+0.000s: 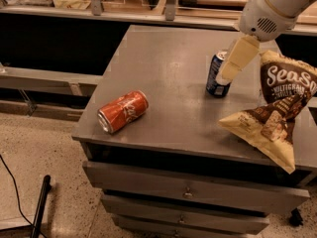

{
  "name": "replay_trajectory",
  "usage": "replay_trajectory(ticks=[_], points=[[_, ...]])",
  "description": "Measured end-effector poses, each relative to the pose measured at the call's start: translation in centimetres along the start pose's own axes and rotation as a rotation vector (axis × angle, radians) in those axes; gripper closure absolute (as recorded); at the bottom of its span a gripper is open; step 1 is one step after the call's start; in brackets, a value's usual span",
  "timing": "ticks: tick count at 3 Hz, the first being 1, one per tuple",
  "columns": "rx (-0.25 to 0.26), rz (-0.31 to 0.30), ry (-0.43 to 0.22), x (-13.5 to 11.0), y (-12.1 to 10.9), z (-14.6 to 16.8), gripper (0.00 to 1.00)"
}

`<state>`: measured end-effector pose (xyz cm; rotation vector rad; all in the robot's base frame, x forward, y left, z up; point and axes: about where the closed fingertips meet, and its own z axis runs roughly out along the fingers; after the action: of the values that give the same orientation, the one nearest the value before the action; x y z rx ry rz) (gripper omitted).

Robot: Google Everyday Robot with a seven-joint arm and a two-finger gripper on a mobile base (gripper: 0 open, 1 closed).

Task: Pick pepsi can

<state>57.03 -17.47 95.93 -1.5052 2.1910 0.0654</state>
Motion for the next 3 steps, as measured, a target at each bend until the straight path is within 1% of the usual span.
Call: replay_trajectory(ticks=[1,2,3], points=[[0.028,0.054,0.011,-0.1,-1.1,1.8,0.00],[0.052,0.096,0.042,0.3,-2.0,3.4,0.00],[0.066,0.119,0.066,0.6,-2.5,4.5,0.02]])
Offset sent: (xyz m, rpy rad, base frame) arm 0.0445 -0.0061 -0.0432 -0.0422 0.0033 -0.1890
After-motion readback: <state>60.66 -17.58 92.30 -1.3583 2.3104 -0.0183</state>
